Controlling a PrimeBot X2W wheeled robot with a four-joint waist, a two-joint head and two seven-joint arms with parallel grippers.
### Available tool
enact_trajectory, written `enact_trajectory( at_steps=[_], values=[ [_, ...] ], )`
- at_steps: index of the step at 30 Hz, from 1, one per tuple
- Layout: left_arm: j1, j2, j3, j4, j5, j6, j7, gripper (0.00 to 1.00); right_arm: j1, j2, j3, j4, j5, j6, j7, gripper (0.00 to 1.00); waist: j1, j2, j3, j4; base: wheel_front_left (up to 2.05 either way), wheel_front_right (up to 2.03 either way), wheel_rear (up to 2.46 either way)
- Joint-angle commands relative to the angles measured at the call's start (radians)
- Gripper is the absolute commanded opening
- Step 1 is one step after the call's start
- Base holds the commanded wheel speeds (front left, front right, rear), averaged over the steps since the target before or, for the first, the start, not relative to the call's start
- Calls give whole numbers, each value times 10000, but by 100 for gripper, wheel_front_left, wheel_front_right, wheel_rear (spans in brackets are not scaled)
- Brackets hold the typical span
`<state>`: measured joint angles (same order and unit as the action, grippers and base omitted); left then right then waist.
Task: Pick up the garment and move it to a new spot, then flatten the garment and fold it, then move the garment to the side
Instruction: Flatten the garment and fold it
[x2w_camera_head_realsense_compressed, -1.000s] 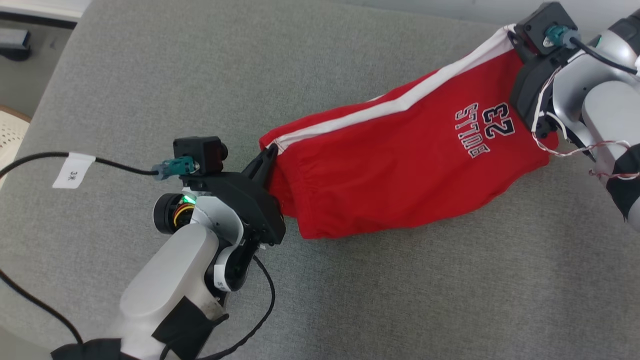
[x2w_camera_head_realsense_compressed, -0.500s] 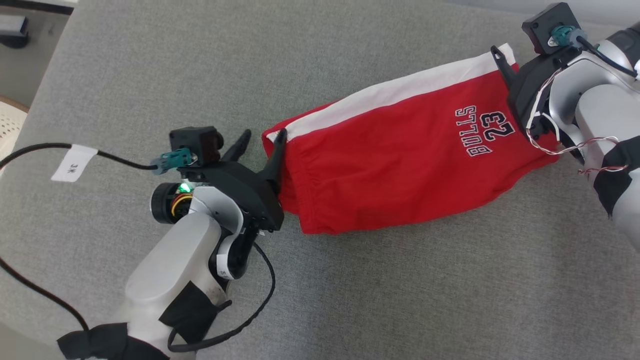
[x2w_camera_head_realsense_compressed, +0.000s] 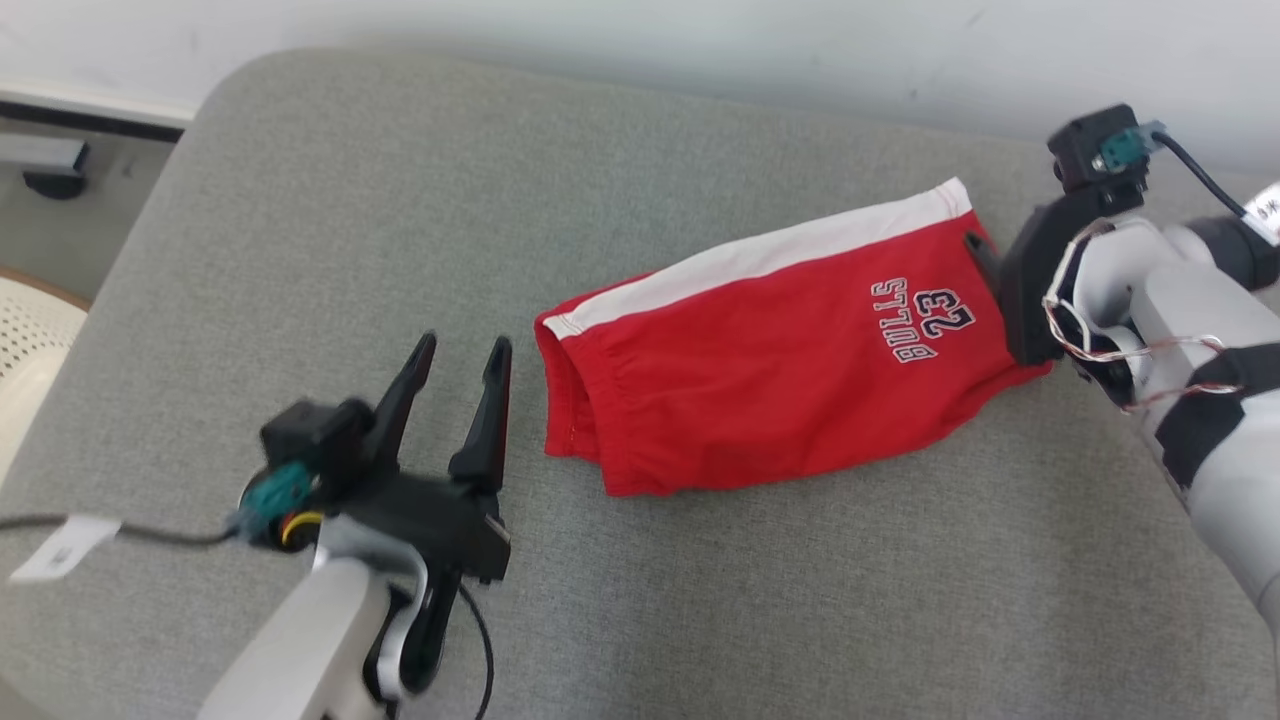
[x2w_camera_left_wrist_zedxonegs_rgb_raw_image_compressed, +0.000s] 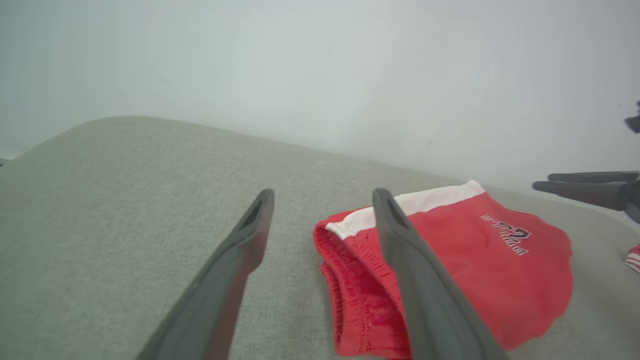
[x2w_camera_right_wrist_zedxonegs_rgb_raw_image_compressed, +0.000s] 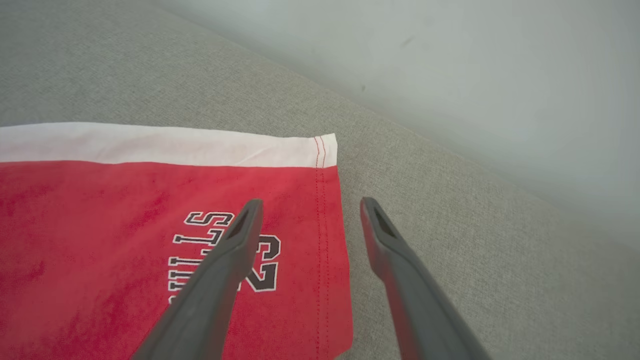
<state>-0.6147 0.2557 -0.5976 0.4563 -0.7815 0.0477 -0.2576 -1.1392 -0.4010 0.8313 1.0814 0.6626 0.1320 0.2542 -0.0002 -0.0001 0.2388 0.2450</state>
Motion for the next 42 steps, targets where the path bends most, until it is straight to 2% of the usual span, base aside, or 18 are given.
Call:
enact_trajectory(
  at_steps=[1, 5, 9, 12, 16, 18, 22, 25, 29, 39, 42],
  values=[
    [598, 93, 216, -495, 158, -52, -68, 100, 297, -76, -92, 55, 247, -24, 155, 100, 2, 1, -461, 16, 0, 0, 0],
    [2164, -8, 1291, -2041, 418, -417, -63, 100, 641, -187, -363, 403, 752, -24, 637, 100, 2, 1, -575, 246, 0, 0, 0],
    [3434, -405, 2237, -3031, 532, -1053, -67, 100, 791, -242, -709, 1052, 1043, -24, 829, 100, 2, 1, -521, 549, 0, 0, 0],
    [3996, -532, 2532, -3329, 804, -1440, -68, 100, 718, -287, -916, 1519, 1061, -24, 823, 100, 2, 1, -425, 805, 0, 0, 0],
    [4372, -635, 2768, -3599, 1033, -1724, -69, 100, 627, -376, -1237, 1917, 1069, -24, 891, 100, 2, 1, -221, 1106, 0, 0, 0],
    [4536, -593, 2745, -3609, 1089, -1763, -69, 100, 589, -459, -1489, 2033, 1139, -24, 1004, 100, 2, 1, -109, 1221, 0, 0, 0],
    [4640, -58, 2216, -3368, 1343, -1774, -7, 100, 618, -610, -2002, 2103, 1169, -24, 1489, 100, 2, 1, 107, 1332, 0, 0, 0],
    [4544, 243, 1929, -3516, 1300, -1779, 126, 100, 570, -823, -2269, 2100, 876, -24, 1772, 100, 2, 1, 273, 1415, 0, 0, 0],
    [4540, 452, 1917, -3766, 1192, -1781, 262, 100, 533, -779, -2618, 2120, 522, -23, 2201, 100, 2, 1, 395, 1457, 0, 0, 0],
    [4633, 389, 1804, -3650, 931, -1747, 369, 100, 1045, 308, -2874, 2175, -240, 28, 3591, 100, 2, 1, 388, 1406, 0, 0, 0],
    [4575, 387, 1743, -3569, 897, -1750, 414, 100, 1153, 361, -2808, 2188, -449, 27, 3588, 100, 2, 1, 274, 1420, 0, 0, 0]
  ],
)
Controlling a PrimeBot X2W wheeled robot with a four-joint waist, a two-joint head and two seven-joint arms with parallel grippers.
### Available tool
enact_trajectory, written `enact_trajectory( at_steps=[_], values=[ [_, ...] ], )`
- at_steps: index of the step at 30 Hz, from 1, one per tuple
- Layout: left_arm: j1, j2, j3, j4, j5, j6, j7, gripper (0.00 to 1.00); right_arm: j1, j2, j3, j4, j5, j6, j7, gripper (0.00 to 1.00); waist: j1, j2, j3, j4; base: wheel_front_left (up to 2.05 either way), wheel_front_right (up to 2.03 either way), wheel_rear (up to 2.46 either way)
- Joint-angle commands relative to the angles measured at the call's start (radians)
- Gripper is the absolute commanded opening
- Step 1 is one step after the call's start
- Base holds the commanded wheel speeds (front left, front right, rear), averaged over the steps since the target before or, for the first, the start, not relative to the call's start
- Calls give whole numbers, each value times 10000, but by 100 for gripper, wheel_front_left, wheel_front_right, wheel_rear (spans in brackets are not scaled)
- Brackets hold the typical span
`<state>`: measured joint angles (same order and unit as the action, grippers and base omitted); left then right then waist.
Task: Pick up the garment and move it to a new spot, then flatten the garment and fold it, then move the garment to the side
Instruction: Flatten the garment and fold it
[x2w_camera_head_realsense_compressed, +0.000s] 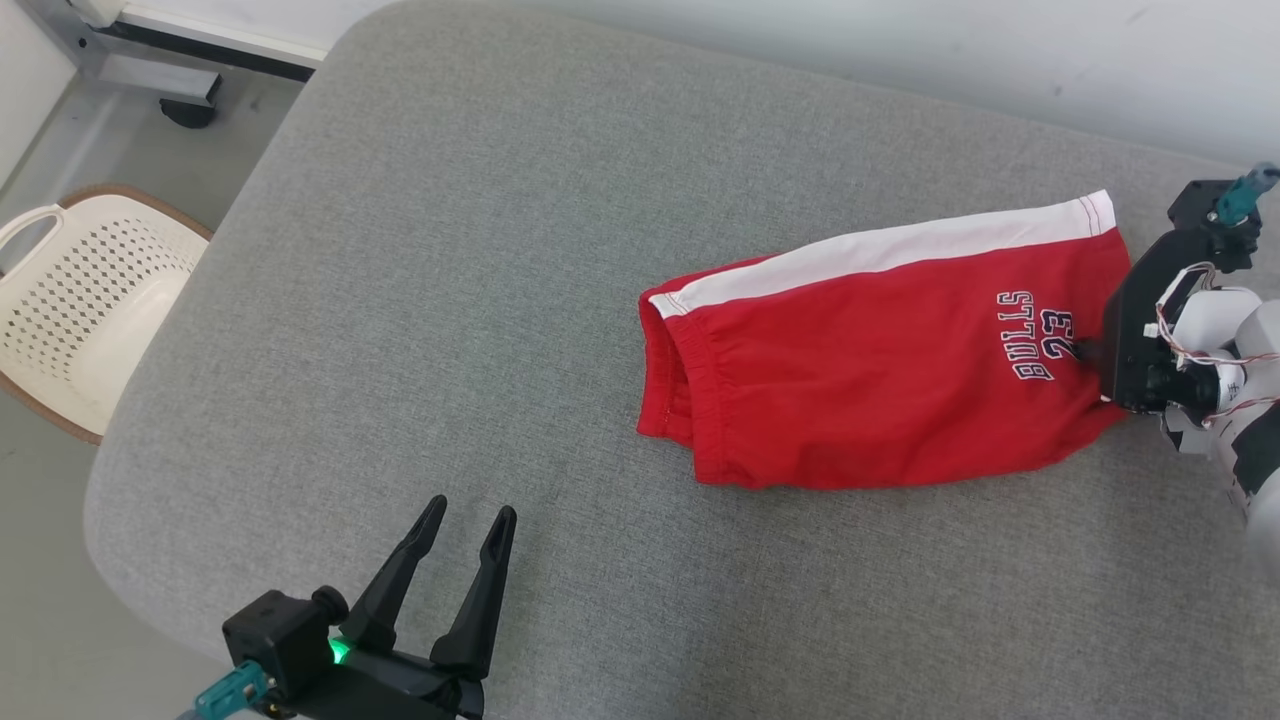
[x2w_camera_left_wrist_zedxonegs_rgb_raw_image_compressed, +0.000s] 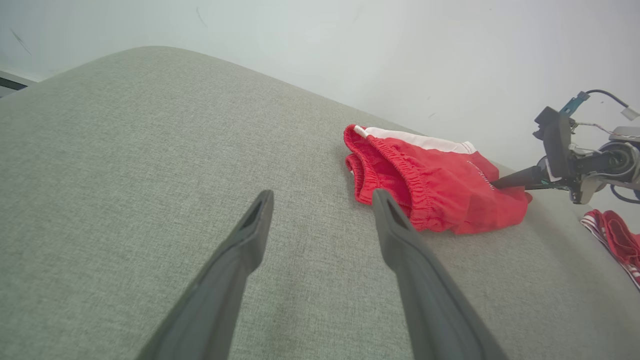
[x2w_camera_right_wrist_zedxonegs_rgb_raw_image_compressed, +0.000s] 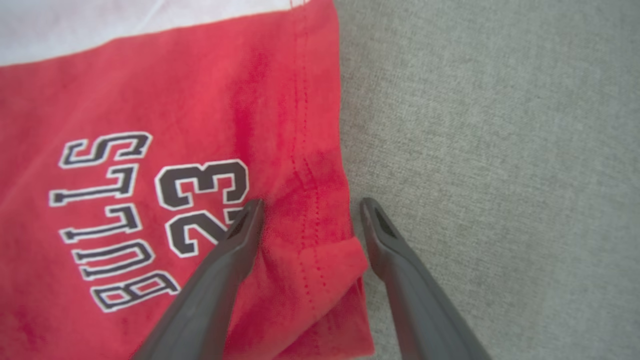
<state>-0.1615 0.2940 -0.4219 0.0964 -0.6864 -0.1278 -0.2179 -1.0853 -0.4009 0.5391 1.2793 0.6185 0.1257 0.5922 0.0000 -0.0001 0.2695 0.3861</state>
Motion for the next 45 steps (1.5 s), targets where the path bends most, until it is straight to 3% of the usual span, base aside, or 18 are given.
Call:
enact_trajectory(
  at_steps=[1, 2, 3, 5, 11, 23, 24, 25, 35, 39, 45],
  values=[
    [30, 5, -24, 39, -77, 4, 28, 100, 652, 292, 99, 206, -82, 90, 113, 100, 0, 1, -54, 12, 0, 0, 0],
    [21, -3, -37, 39, -90, 3, 34, 100, 680, 203, 77, 200, -192, 90, 8, 67, 0, 1, -67, 18, 0, 0, 0],
    [14, -13, -50, 48, -98, 3, 36, 100, 691, 126, 39, 200, -299, 88, -100, 27, 0, 1, -77, 27, 0, 0, 0],
    [25, -35, -94, 77, -112, 3, 46, 100, 690, -58, -106, 206, -495, 64, -343, 0, 0, 1, -91, 39, 0, 0, 0],
    [73, -61, -178, 207, -137, 27, 64, 100, 960, -476, -768, 230, -1111, 30, -694, 0, 0, 1, -254, 25, 0, 0, 0],
    [46, -38, -309, 297, -223, 58, 159, 100, 1252, 252, -1939, 180, -1922, 41, -1439, 0, 0, 1, -554, -257, 0, 0, 0],
    [31, -40, -319, 292, -224, 66, 165, 100, 1194, 322, -2076, 165, -1890, 41, -1631, 96, 0, 1, -547, -268, 0, 0, 0],
    [21, -33, -328, 280, -216, 69, 162, 100, 1148, 394, -2215, 155, -1886, 41, -1812, 100, 0, 1, -525, -273, 0, 0, 0],
    [-37, -60, -427, 267, -230, 74, 73, 100, 470, 31, -3311, 127, -2956, 41, -2898, 100, 0, 1, -340, -164, 0, 0, 0],
    [13, -16, -412, 317, -256, 82, 88, 100, 311, -168, -3949, 125, -3715, 41, -2606, 100, 0, 1, -430, -166, 0, 0, 0],
    [-82, -74, -539, 299, -226, 83, 116, 100, 310, 97, -4741, 127, -4832, 41, -1849, 100, 0, 1, -321, -173, 0, 0, 0]
  ],
)
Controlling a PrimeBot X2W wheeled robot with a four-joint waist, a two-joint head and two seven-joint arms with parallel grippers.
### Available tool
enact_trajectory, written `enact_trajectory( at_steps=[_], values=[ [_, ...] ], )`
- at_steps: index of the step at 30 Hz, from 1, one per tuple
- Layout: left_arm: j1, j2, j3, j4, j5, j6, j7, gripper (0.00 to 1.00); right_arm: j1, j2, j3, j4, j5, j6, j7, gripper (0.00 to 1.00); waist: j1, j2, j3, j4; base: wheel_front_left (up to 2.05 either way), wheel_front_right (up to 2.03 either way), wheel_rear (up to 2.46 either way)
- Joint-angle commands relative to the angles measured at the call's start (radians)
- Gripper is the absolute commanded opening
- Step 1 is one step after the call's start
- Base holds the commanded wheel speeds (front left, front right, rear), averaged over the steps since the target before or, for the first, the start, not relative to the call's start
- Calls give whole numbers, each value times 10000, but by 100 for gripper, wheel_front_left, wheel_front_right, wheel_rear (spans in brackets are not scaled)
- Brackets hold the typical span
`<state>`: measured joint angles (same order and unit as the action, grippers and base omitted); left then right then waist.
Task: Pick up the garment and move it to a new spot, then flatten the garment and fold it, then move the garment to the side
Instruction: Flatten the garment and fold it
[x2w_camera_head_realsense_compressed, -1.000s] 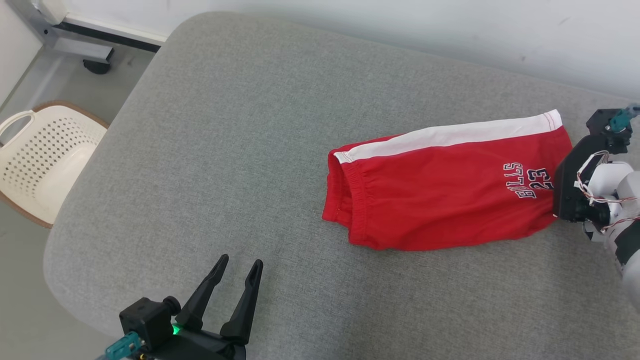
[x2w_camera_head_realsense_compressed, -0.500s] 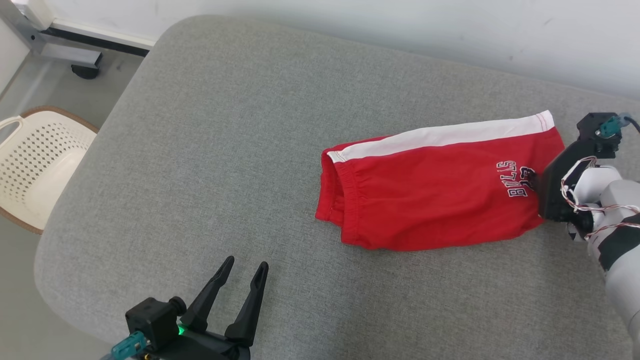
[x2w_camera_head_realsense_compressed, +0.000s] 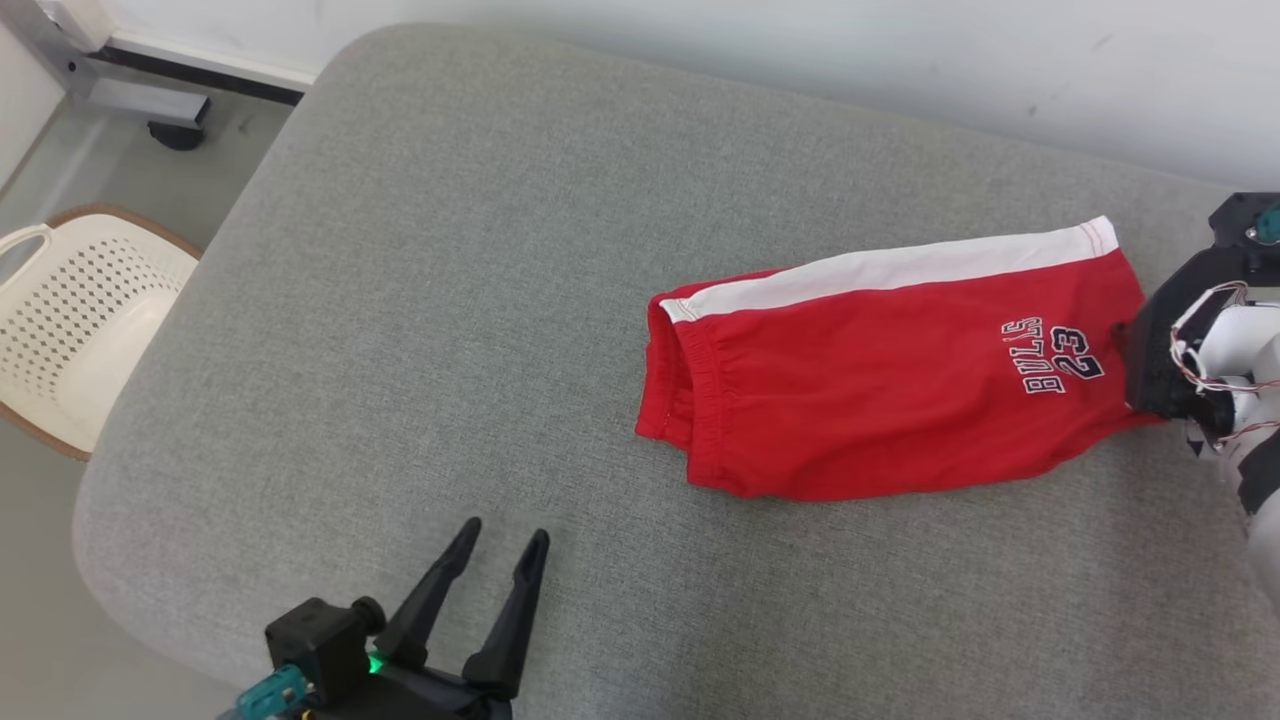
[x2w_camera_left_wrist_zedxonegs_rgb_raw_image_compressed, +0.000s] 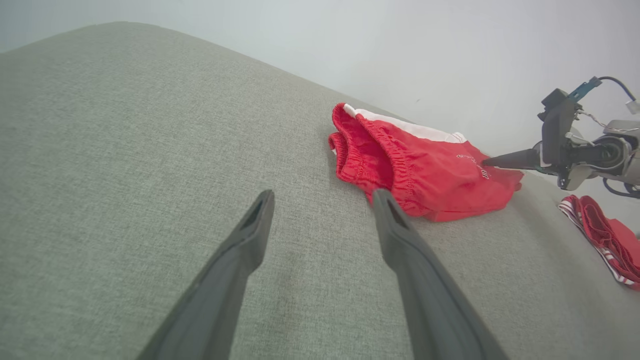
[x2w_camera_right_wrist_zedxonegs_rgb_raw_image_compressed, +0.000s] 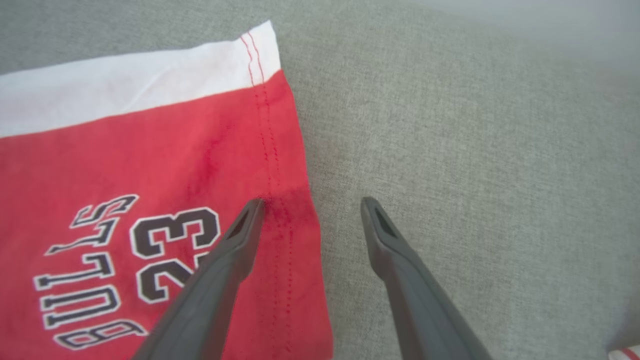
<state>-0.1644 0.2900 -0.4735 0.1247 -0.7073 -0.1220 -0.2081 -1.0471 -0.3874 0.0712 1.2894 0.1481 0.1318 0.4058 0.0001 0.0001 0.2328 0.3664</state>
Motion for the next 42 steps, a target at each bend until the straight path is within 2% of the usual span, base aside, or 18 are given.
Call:
enact_trajectory(
  at_steps=[1, 11, 16, 17, 18, 19, 23, 29, 38, 42],
  values=[
    [-100, -56, -74, 9, -8, 18, 38, 100, -47, -54, -252, 22, -280, -21, 84, 100, -1, -1, 75, 70, 0, 0, 0],
    [-258, -155, -321, 195, -106, -26, -31, 100, 391, 807, -1866, 94, -1708, 5, 887, 100, -1, -1, 353, 516, 0, 0, 0],
    [-359, -155, -420, 282, -147, -46, -84, 100, 662, 915, -2485, 17, -2432, 15, 1079, 100, -1, -1, 347, 692, 0, 0, 0],
    [-364, -140, -430, 297, -167, -50, -97, 100, 678, 906, -2643, -44, -2600, 15, 1115, 49, -1, -1, 349, 711, 0, 0, 0],
    [-365, -128, -436, 310, -183, -50, -114, 100, 695, 906, -2781, -94, -2730, 13, 1176, 22, -1, -1, 352, 724, 0, 0, 0],
    [-358, -120, -442, 322, -196, -53, -122, 100, 755, 911, -2927, -166, -2856, 13, 1192, 0, -1, -1, 353, 731, 0, 0, 0],
    [-343, -103, -454, 406, -228, -57, -148, 100, 966, 873, -3583, -649, -3449, -10, 1263, 0, -1, -1, 291, 680, 0, 0, 0],
    [-279, -52, -485, 491, -248, -32, -142, 100, 1486, 1261, -4475, -1423, -3984, -10, 995, 0, -1, -1, -249, 432, 0, 0, 0],
    [136, 146, -473, 492, -345, 128, -28, 100, 2624, 1834, -5011, -2386, -3915, -10, 338, 0, -1, -1, -1243, -127, 0, 0, 0],
    [439, 252, -456, 354, -452, 248, 67, 100, 3485, 1901, -5217, -3143, -3766, -10, 205, 0, -1, -1, -1763, -421, 0, 0, 0]
  ],
)
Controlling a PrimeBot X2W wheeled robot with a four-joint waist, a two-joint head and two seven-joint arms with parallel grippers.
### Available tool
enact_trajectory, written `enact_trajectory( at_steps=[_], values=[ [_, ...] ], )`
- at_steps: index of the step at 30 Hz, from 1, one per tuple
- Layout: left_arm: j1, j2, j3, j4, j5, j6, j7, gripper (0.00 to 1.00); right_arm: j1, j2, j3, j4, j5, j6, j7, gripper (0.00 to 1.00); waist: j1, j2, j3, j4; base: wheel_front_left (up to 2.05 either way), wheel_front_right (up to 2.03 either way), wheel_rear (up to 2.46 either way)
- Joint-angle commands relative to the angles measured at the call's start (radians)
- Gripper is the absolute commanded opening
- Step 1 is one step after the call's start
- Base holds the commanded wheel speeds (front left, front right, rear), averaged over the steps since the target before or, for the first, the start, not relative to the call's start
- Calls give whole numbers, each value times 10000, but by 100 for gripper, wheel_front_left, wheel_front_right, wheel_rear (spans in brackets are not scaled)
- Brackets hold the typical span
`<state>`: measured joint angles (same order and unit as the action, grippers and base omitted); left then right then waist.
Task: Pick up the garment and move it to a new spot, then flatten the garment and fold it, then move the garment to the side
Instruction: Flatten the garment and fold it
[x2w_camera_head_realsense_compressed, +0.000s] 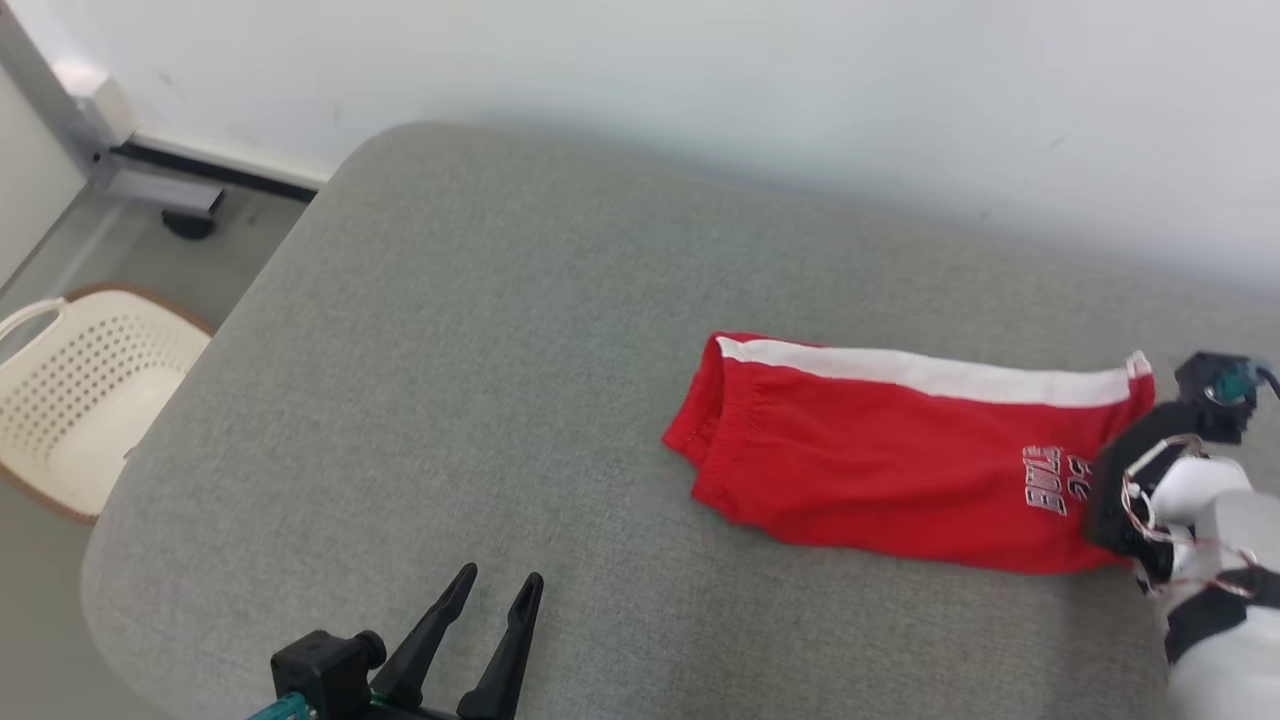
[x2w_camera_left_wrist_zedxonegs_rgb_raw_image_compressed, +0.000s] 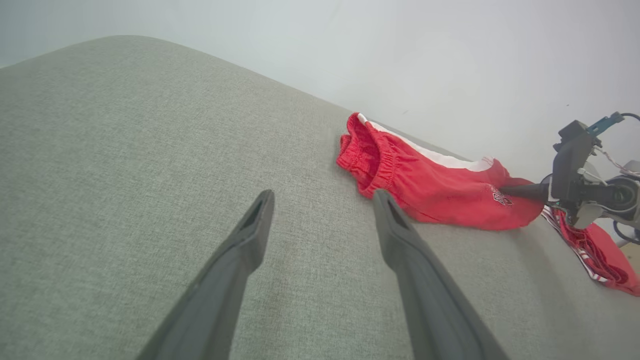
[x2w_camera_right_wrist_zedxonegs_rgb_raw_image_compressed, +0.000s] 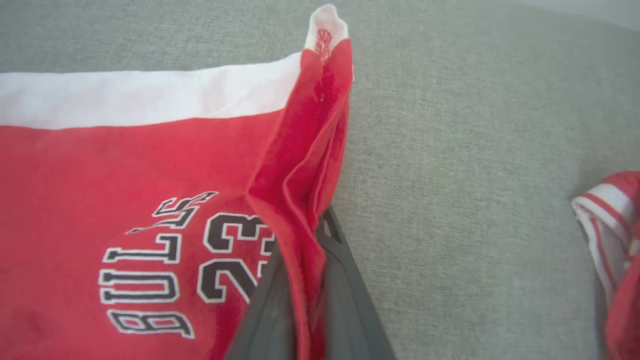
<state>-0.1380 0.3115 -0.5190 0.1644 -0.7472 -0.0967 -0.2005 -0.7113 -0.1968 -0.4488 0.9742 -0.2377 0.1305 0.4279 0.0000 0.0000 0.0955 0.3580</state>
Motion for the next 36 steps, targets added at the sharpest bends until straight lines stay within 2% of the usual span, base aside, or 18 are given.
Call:
enact_trajectory(
  at_steps=[1, 10, 21, 28, 36],
  values=[
    [244, 62, 0, -53, -59, 35, 17, 100, 318, 24, -73, -141, 102, 4, -1, 0, 0, 0, -494, -385, 0, 0, 0],
    [636, 340, 95, -352, -165, 321, 179, 100, 1667, 167, -547, -1669, -309, 4, 143, 0, 0, 0, -1034, -540, 0, 0, 0],
    [793, 472, 96, -633, -231, 529, 291, 100, 2114, 574, -593, -2987, -1378, 4, 17, 0, 0, 0, -1339, -504, 0, 0, 0],
    [897, 441, -8, -614, -278, 528, 303, 100, 1605, 1235, 278, -2747, -650, 4, 74, 0, 0, 0, -1466, -478, 0, 0, 0],
    [881, 397, -142, -643, -227, 476, 330, 100, 930, 1459, 1609, -1906, 373, 4, 117, 0, 0, 0, -1409, -284, 0, 0, 0]
  ],
)
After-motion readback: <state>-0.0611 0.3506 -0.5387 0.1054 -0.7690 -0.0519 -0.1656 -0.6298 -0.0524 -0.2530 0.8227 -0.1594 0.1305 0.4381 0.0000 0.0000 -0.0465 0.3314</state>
